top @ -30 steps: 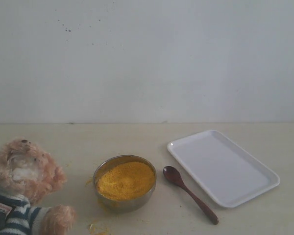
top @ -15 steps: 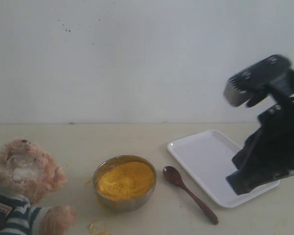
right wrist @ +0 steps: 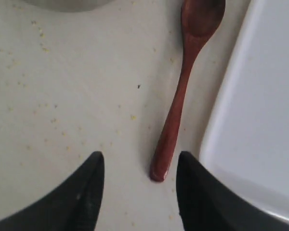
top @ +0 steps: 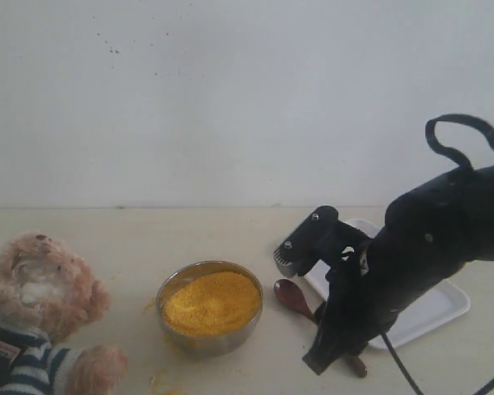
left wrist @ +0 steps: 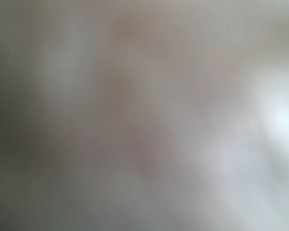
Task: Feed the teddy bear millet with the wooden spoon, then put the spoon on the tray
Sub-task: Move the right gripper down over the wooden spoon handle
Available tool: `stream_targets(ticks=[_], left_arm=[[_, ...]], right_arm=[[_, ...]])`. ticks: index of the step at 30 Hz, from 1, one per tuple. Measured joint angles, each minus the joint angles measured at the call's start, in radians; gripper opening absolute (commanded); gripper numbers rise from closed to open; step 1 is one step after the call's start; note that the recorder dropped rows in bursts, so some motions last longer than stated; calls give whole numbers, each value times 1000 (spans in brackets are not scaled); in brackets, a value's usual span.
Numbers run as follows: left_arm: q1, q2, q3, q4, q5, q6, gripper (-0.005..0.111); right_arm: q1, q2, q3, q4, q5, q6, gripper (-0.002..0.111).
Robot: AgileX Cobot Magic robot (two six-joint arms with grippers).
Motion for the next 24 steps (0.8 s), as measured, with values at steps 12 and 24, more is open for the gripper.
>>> stream_targets(ticks=[12, 24], left_arm=[[0, 0, 0, 0, 0, 0, 4], [0, 0, 0, 0, 0, 0, 4]], right_arm=[[-29, 27, 158, 20, -480, 92, 46], [-84, 70, 290, -5, -763, 198, 46]])
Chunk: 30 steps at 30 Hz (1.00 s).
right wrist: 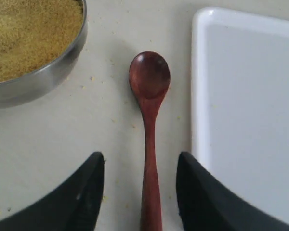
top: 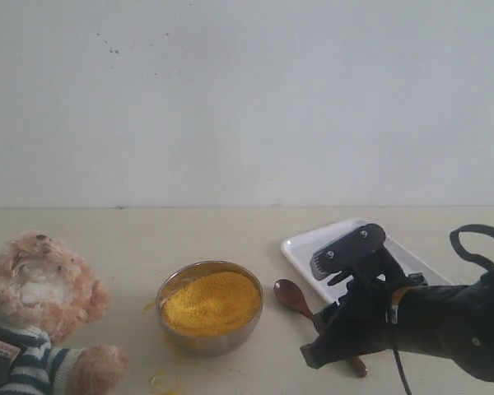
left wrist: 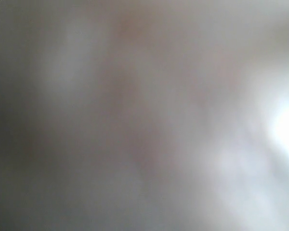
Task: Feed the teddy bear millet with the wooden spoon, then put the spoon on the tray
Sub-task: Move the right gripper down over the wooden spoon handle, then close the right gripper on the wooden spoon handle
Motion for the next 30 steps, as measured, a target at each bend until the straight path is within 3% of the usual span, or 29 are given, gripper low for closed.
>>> stream_targets(ticks=[9, 30], left_arm=[[0, 0, 0, 0, 0, 0, 4], [0, 0, 0, 0, 0, 0, 4]], right_arm=[[0, 79, 4, -48, -69, 79, 46], [-36, 146, 6, -58, -108, 57, 46]])
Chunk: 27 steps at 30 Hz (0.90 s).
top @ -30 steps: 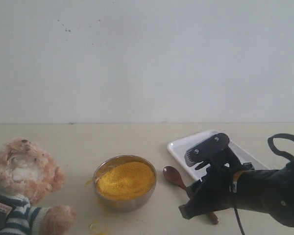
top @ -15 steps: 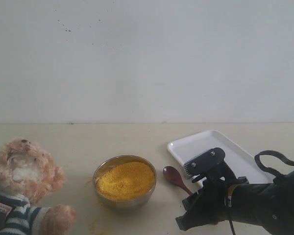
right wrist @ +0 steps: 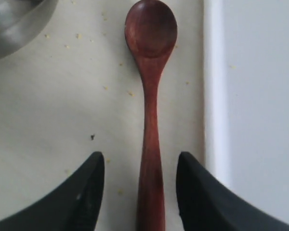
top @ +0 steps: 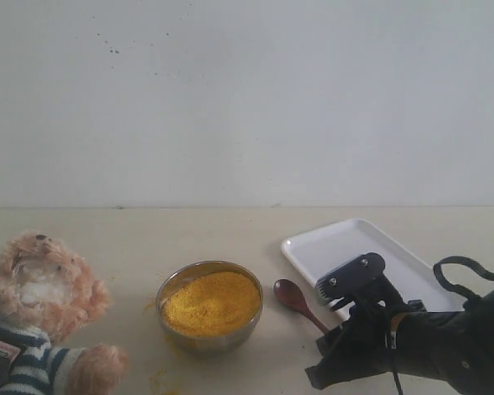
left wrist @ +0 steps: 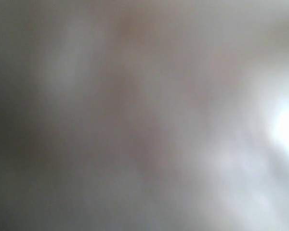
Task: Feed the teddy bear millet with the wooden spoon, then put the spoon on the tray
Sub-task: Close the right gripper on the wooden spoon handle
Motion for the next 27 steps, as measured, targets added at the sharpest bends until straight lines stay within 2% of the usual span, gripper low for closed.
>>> stream_targets(ticks=[20, 21, 23, 26, 27], left_arm=[[0, 0, 0, 0, 0, 0, 4], [0, 0, 0, 0, 0, 0, 4], [0, 0, 0, 0, 0, 0, 4], [0, 0, 0, 0, 0, 0, 4], [0, 0, 0, 0, 0, 0, 4]], right_arm=[[15, 22, -2, -9, 55, 48, 45], [21, 22, -4, -12, 58, 50, 43], [36, 22, -6, -14, 64, 58, 30], [48, 22, -7, -19, 68, 81, -1], [50, 22, -7, -18, 71, 88, 0]])
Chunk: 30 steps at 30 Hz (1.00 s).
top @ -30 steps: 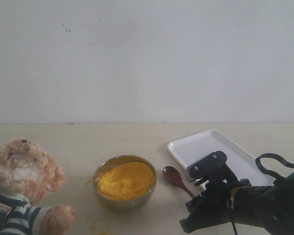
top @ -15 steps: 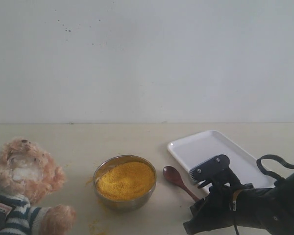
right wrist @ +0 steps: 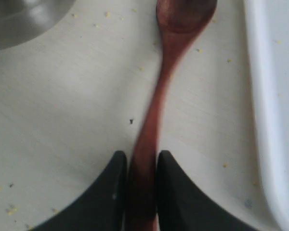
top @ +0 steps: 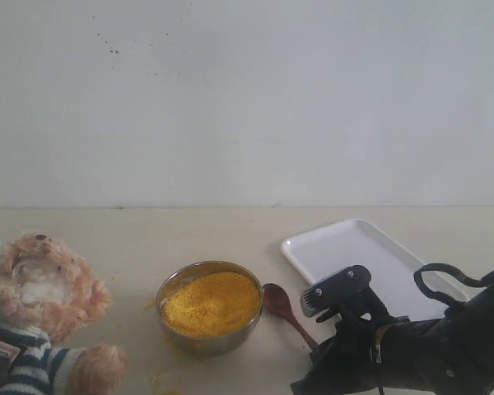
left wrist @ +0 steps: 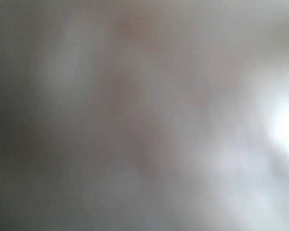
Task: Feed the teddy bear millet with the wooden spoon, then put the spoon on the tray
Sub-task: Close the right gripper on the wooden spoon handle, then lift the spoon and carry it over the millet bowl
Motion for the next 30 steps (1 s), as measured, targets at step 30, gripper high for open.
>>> stream_targets(ticks=[30], left_arm=[[0, 0, 0, 0, 0, 0, 4]], right_arm=[[35, -550, -137, -231, 823, -68, 0]])
